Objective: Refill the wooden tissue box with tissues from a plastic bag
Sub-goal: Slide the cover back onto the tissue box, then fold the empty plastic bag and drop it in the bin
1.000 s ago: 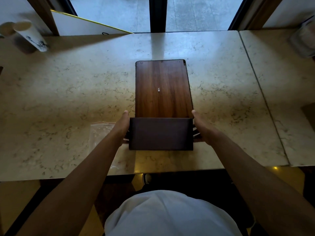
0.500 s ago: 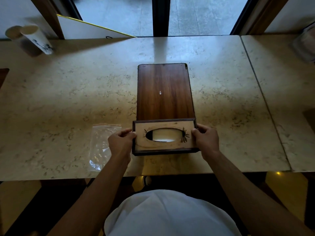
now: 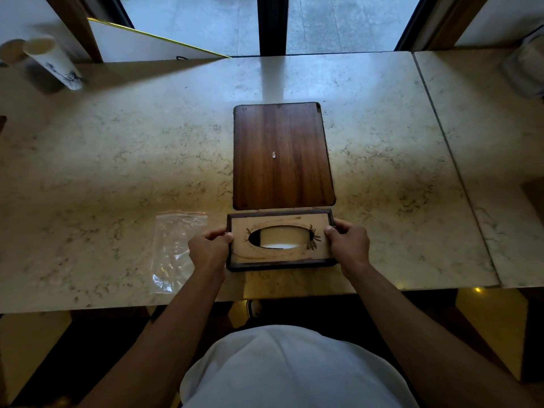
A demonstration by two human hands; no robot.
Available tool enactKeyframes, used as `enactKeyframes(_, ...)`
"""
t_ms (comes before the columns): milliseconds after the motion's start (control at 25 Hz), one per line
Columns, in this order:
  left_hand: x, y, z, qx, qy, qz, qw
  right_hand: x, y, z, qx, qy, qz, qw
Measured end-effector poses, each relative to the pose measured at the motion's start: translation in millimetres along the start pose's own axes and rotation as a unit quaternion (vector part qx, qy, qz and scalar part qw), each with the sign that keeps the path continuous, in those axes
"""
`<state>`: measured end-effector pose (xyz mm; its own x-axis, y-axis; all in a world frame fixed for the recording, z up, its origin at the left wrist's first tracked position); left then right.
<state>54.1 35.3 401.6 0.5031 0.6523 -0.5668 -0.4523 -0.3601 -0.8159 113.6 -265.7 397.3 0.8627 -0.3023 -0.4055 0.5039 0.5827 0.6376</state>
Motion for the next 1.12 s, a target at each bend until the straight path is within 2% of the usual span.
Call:
enactKeyframes(560,2,8,4,0.029,0.004,-0.022,0.999,-4,-6,-2,0.005,0.024,0.004,1.0)
enactKeyframes(760,7,-4,5,0.107,0.078,-0.036,0.991,0,12,5,-0.018,0.061,-0.005,0.998)
enactKeyframes(840,10,-12,12,0.15,0.088,-0.057,0.983,-4,36,5,-0.069,0.032,0.055,0.996)
enactKeyframes(960,19,-23,28,0.145,0.074,-0.073,0.984,-18,76,-12,-0.131,0.016,0.182,0.974)
enactKeyframes(1120,29,-30,66,0.1,0.027,-0.061,0.993,-42,121,-58,-0.154,0.08,0.278,0.945)
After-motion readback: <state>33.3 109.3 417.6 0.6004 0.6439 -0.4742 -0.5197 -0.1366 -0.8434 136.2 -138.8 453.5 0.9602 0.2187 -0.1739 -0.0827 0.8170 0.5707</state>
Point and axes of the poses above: each hand's wrist, its own x-axis towards the middle knuckle, its own z-axis out of the back of the hand, y = z × x, the point moved 4 cm from there along x, towards the middle knuckle, and after that the axes turned 14 degrees about -x, right-handed, at the moved point
